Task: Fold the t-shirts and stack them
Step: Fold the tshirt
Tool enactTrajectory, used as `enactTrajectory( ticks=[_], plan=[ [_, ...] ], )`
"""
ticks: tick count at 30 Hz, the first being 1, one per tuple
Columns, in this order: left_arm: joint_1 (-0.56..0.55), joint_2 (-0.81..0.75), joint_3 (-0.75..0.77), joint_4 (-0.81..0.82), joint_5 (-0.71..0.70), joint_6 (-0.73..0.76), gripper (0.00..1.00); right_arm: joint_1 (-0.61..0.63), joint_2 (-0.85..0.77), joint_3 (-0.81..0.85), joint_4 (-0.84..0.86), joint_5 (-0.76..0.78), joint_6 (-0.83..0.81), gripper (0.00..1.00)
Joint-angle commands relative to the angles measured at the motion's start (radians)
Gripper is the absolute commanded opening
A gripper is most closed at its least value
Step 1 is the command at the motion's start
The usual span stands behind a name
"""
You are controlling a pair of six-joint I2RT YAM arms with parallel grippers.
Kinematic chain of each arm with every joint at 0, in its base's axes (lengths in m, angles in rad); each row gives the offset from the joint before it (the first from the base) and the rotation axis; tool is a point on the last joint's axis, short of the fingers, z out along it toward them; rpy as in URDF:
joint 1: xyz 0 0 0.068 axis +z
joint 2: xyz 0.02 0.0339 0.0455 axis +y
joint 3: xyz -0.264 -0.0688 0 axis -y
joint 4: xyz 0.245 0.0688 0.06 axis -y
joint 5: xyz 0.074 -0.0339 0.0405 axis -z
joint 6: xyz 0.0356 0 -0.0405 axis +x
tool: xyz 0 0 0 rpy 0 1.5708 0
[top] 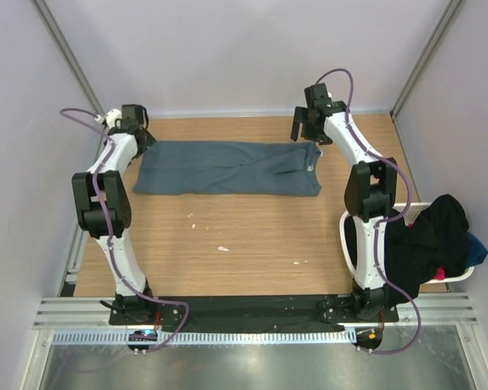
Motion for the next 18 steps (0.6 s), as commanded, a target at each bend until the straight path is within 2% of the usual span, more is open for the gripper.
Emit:
enactTrajectory(
  ticks=[1, 3, 6, 7, 13, 18],
  plan=[
    [-0.04, -0.129, 0.071, 0.061, 0.179, 0.14, 0.85, -0.006, -0.113, 0.052, -0.042, -0.027, 0.018, 0.9],
    [-0.109, -0.144, 0.073, 0.079, 0.25, 0.18, 0.86, -0.005, -0.171, 0.011, -0.044, -0.039, 0.035, 0.9],
    [-0.216, -0.146, 0.07, 0.087, 0.307, 0.237, 0.86, -0.006, -0.28, -0.162, 0.003, -0.064, 0.068, 0.91],
    [-0.265, -0.141, 0.064, 0.087, 0.31, 0.246, 0.86, -0.005, -0.304, -0.275, 0.045, -0.073, 0.075, 0.91],
    [-0.368, -0.104, 0.041, 0.09, 0.344, 0.237, 0.85, -0.005, -0.427, -0.61, 0.148, -0.145, 0.093, 0.83],
    [-0.4, -0.09, -0.024, 0.018, 0.276, 0.162, 0.84, -0.006, -0.412, -0.676, 0.181, -0.138, 0.075, 0.72]
  ],
)
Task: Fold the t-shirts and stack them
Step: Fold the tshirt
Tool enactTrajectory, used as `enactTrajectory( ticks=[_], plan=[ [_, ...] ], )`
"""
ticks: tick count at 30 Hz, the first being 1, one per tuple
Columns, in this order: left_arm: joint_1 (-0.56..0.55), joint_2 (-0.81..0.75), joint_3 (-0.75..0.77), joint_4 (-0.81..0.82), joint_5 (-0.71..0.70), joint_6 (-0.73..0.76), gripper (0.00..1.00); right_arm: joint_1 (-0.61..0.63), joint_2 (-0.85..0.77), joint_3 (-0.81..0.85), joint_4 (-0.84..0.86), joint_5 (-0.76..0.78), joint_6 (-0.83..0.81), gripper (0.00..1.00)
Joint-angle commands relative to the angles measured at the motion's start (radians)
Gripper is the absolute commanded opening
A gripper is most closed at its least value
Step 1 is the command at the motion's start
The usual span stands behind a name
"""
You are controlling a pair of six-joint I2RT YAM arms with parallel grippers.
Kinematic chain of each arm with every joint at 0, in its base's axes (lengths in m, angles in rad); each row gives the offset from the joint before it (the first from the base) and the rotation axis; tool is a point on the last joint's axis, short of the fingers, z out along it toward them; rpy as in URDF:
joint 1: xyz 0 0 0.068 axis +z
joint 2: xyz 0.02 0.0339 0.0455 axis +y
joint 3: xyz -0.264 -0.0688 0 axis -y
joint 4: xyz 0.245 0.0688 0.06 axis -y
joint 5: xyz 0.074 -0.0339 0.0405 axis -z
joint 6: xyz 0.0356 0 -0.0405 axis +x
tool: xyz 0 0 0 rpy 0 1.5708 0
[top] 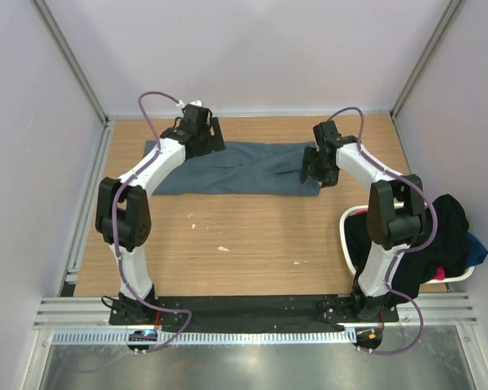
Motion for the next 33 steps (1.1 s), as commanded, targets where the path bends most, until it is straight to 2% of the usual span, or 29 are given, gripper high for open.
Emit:
enactTrajectory(
  ticks=[1, 3, 8, 15, 22, 28, 33],
  plan=[
    [0.01, 0.01, -0.053, -0.065, -0.065, -0.057, 0.84, 0.002, 0.001, -0.014, 0.091, -0.017, -0.007, 0.69],
    [0.014, 0.008, -0.102, -0.095, -0.123, -0.102, 0.84, 0.002, 0.018, -0.012, 0.103, -0.012, -0.014, 0.66],
    [0.065, 0.011, -0.159, -0.108, -0.155, -0.162, 0.82, 0.002, 0.095, 0.022, 0.111, -0.008, -0.03, 0.55],
    [0.181, 0.052, -0.173, -0.062, -0.128, -0.154, 0.8, 0.002, 0.145, 0.02, 0.117, -0.012, -0.034, 0.49],
    [0.228, 0.105, -0.207, -0.092, -0.175, -0.199, 0.75, 0.002, 0.159, 0.003, 0.051, 0.072, -0.056, 0.17],
    [0.234, 0.112, -0.254, -0.135, -0.264, -0.249, 0.73, 0.002, 0.121, -0.063, 0.005, 0.144, -0.065, 0.08],
    [0.246, 0.088, -0.291, -0.158, -0.31, -0.28, 0.72, 0.002, 0.099, -0.098, -0.015, 0.167, -0.057, 0.06]
  ],
)
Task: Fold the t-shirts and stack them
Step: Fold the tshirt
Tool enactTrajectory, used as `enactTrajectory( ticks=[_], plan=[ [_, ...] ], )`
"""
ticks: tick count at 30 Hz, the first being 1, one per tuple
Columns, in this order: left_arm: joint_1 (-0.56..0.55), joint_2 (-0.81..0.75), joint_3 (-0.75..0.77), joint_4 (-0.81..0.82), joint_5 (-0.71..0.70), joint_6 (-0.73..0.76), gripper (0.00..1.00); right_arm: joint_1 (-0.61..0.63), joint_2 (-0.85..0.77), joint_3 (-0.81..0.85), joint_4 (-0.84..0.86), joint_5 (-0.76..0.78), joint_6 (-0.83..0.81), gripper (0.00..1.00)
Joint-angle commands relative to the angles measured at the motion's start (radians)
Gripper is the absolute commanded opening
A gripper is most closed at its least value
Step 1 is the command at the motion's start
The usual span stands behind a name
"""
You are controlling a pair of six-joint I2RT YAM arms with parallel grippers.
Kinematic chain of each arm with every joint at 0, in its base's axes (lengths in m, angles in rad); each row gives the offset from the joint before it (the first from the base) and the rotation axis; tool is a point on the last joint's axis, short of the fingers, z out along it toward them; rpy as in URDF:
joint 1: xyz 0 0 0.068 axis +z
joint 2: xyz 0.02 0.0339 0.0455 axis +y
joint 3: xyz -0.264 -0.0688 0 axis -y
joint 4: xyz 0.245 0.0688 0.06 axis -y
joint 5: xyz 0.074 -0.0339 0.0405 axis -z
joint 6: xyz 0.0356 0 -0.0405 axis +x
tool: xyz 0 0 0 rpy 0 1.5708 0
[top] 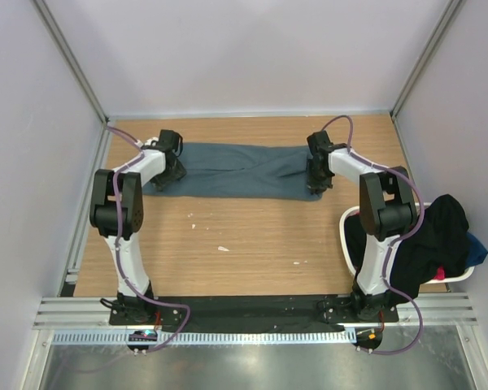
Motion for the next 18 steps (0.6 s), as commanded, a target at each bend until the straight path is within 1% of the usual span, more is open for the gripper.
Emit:
enactTrajectory(
  ticks=[1, 9, 13, 14, 15, 17, 18],
  plan=[
    [0.021, -0.029, -0.07, -0.069, -0.098, -0.04, 0.72, -0.003, -0.03, -0.038, -0.1, 0.084, -0.013, 0.06],
    [0.02, -0.169, -0.23, -0.075, -0.09, -0.028, 0.71, -0.005, -0.089, -0.13, -0.122, 0.054, -0.005, 0.06],
    [0.018, -0.22, -0.27, -0.087, -0.07, 0.001, 0.7, -0.005, -0.114, -0.154, -0.145, 0.043, -0.011, 0.06],
    [0.018, -0.242, -0.271, -0.092, -0.061, 0.025, 0.7, -0.005, -0.122, -0.153, -0.151, 0.04, -0.016, 0.08],
    [0.011, -0.255, -0.264, -0.096, -0.045, 0.039, 0.7, -0.006, -0.126, -0.139, -0.163, 0.034, -0.022, 0.14],
    [-0.003, -0.288, -0.244, -0.102, -0.038, 0.067, 0.7, -0.006, -0.149, -0.104, -0.184, 0.014, -0.028, 0.2],
    [-0.023, -0.321, -0.206, -0.104, -0.034, 0.102, 0.71, -0.005, -0.158, -0.052, -0.204, 0.003, -0.03, 0.28]
  ],
)
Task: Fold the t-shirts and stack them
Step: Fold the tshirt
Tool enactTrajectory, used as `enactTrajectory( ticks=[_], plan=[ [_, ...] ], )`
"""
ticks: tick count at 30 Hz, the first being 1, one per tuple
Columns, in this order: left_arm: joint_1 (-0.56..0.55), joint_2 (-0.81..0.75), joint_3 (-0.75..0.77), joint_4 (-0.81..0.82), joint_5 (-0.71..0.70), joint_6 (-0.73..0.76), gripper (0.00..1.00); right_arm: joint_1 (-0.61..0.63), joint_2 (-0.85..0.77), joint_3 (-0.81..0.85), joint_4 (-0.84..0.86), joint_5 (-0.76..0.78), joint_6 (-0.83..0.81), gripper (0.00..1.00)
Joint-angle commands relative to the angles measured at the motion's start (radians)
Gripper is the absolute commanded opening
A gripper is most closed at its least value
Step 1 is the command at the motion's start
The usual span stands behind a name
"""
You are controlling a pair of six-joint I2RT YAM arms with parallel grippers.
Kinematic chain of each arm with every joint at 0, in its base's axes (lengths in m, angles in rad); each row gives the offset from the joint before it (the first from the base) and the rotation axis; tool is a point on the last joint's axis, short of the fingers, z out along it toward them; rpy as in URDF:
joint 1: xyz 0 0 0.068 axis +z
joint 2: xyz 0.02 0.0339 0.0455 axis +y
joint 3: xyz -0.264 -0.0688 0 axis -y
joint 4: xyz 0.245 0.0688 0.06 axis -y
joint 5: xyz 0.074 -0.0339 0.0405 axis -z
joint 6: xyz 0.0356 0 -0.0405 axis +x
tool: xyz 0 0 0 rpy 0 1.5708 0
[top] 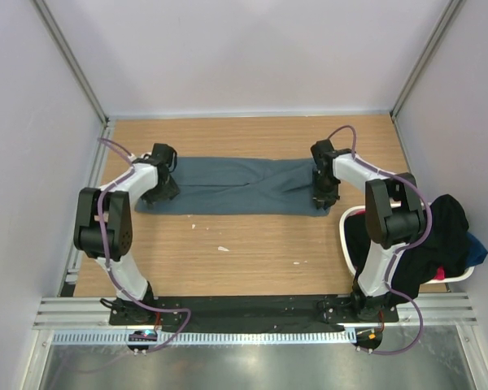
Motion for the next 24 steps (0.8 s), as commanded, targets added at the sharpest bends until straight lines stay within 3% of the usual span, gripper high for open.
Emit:
enactTrajectory(
  ticks=[1, 6, 11, 17, 21, 24],
  plan=[
    [-0.032, -0.101, 0.077, -0.032, -0.008, 0.098, 0.71, -0.004, -0.073, 0.1, -0.107, -0.017, -0.026, 0.31],
    [-0.121, -0.091, 0.274, -0.008, 0.139, 0.228, 0.72, -0.004, -0.098, 0.307, -0.133, -0.101, -0.012, 0.51],
    [-0.248, 0.039, 0.444, 0.139, 0.339, 0.308, 0.71, -0.004, -0.103, 0.348, -0.047, -0.065, 0.031, 0.53],
    [-0.357, 0.278, 0.636, 0.291, 0.491, 0.319, 0.64, -0.004, -0.1, 0.215, 0.177, -0.009, 0.097, 0.53],
    [-0.413, 0.423, 0.813, 0.278, 0.508, 0.307, 0.57, -0.006, -0.094, 0.159, 0.299, -0.005, 0.105, 0.53],
    [-0.442, 0.486, 0.857, 0.255, 0.505, 0.297, 0.56, -0.009, -0.075, 0.154, 0.3, 0.014, 0.102, 0.53]
  ],
)
